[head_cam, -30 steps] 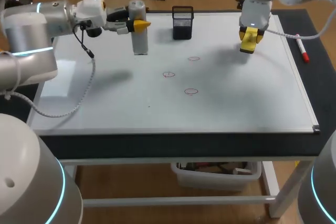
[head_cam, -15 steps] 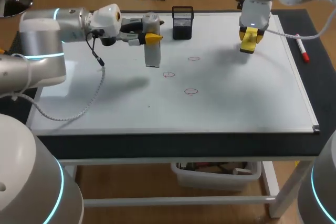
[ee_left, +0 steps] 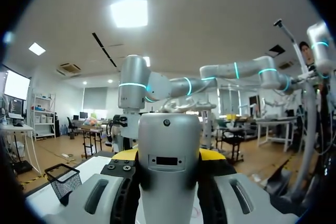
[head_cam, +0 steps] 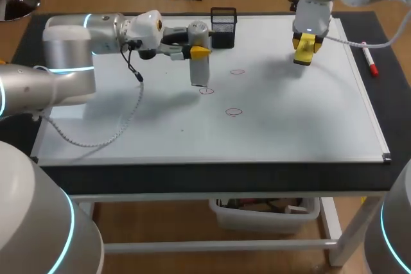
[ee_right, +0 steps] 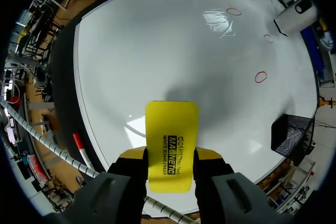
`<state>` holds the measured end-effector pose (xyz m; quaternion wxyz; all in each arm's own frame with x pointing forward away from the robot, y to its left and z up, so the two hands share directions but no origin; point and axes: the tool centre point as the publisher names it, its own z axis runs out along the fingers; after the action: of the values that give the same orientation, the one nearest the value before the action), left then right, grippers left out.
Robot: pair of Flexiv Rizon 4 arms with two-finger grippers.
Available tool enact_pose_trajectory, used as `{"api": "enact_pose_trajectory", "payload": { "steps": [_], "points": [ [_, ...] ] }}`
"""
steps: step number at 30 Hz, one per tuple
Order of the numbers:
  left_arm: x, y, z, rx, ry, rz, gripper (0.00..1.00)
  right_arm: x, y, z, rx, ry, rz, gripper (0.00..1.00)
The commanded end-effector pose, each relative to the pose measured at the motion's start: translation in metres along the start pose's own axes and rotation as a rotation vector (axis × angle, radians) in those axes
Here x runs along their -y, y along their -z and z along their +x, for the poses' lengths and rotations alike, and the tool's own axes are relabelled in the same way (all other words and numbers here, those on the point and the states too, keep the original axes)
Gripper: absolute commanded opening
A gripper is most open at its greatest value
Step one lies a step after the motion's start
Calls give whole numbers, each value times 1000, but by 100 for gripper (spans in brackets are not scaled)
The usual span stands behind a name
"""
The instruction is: Pick up the inspection probe, press it on each red-marked spot on the whiteboard one by one, put down the probe, pick up the eraser, and wipe off all the red marks.
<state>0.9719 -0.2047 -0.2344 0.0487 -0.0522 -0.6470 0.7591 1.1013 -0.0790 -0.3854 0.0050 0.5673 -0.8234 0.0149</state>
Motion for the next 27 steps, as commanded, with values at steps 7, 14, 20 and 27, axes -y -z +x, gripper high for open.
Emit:
{"api": "enact_pose_trajectory", "payload": {
  "steps": [7,14,20,27],
  "points": [
    [-15,-6,-5,-61,10,-6,0,0,2,1,-4,2,2,0],
    [-21,-9,-6,-81,10,3,0,0,2,1,-4,2,2,0],
    [-26,-15,-5,-95,15,1,0,0,2,1,-4,2,2,0],
    [-33,-17,-4,-102,20,-1,0,0,2,1,-4,2,2,0]
  ]
}}
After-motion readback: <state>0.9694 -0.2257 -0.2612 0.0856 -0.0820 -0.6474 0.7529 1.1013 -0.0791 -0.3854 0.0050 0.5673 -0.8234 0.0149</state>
